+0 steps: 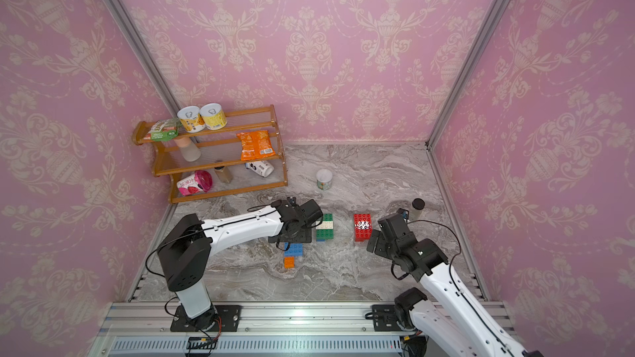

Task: Assemble a rectangle with lego
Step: Assemble the lego brick with the lego brick, then pick up the lego brick from the center of the board.

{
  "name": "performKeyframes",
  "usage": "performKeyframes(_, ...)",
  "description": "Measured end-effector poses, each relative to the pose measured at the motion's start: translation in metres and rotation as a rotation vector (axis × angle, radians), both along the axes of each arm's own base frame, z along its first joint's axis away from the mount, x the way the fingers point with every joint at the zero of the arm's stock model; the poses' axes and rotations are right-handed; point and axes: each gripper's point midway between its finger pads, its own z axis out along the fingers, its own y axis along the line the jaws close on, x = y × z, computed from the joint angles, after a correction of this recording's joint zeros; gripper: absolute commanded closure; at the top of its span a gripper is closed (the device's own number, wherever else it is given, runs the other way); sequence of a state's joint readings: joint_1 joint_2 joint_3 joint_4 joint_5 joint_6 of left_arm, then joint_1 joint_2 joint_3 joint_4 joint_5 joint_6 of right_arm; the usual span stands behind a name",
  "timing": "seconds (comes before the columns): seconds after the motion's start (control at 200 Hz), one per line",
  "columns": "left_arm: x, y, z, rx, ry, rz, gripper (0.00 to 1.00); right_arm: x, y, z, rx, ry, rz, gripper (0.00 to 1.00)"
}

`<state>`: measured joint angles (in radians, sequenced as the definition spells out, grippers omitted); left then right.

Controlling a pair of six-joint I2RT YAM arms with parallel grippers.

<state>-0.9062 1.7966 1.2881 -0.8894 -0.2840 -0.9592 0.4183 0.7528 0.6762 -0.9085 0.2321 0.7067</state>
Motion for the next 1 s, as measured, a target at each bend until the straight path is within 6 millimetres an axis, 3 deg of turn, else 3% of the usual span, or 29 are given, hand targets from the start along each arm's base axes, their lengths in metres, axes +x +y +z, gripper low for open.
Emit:
performKeyframes(0.25, 0.046, 0.022, 0.026, 0.069, -0.046, -0.123, 0.01, 0.001, 0.0, 0.0, 0.003, -0.007, 0.0, 0.0)
performKeyframes(0.395, 0.058, 0.034, 0.03, 0.135, -0.03, -0.267, 0.01, 0.001, -0.001, 0.001, 0.003, -0.008, -0.005, 0.0)
performKeyframes(0.65, 0.054, 0.034, -0.002, 0.152, 0.121, -0.488, 0.01, 0.001, -0.001, 0.001, 0.002, -0.008, -0.006, 0.0)
performKeyframes(1.0, 0.064, 0.035, -0.027, 0.106, 0.205, -0.544, 0.01, 0.001, -0.001, 0.001, 0.001, -0.008, -0.007, 0.0)
